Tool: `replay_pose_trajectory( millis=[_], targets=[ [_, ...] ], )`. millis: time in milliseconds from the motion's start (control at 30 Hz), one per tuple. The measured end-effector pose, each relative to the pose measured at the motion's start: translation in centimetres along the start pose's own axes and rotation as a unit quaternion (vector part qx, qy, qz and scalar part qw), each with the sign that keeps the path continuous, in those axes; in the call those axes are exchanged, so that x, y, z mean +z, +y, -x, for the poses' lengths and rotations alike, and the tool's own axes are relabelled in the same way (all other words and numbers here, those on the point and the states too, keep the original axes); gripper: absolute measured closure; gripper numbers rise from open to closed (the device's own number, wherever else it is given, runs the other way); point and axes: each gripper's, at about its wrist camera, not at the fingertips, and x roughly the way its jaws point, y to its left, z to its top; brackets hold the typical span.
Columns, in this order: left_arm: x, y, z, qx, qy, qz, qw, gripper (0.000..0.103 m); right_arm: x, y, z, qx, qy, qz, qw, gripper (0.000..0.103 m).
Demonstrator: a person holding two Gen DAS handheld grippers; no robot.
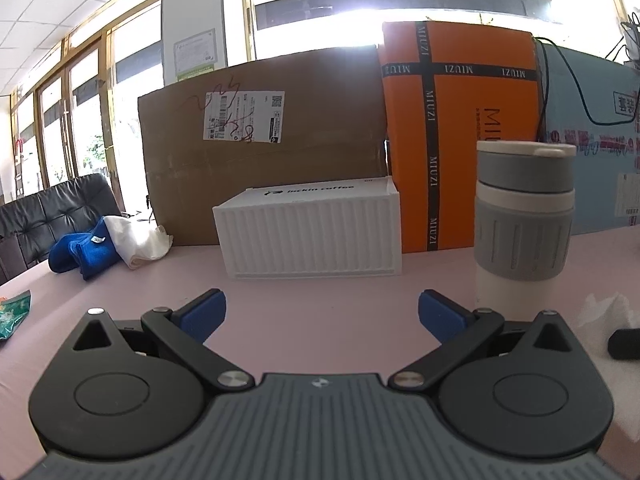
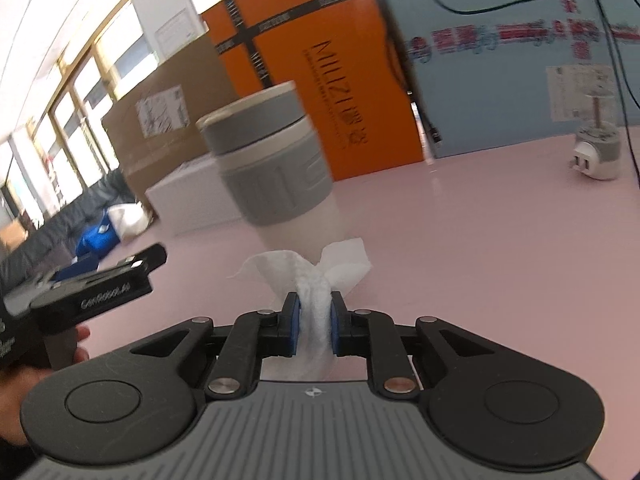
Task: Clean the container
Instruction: 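Lift the tissue with the right gripper while the left gripper approaches the grey mug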
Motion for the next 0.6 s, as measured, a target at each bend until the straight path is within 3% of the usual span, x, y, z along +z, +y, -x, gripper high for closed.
replay_pose_trajectory(
  millis=[600],
  targets=[
    [1.0,-0.7,0.1,-0.022,-0.008,0.006,0.9997,0.0,1.0,-1.2,0.8,0.003,-0.015,-0.017,1.0,0.089]
  ],
)
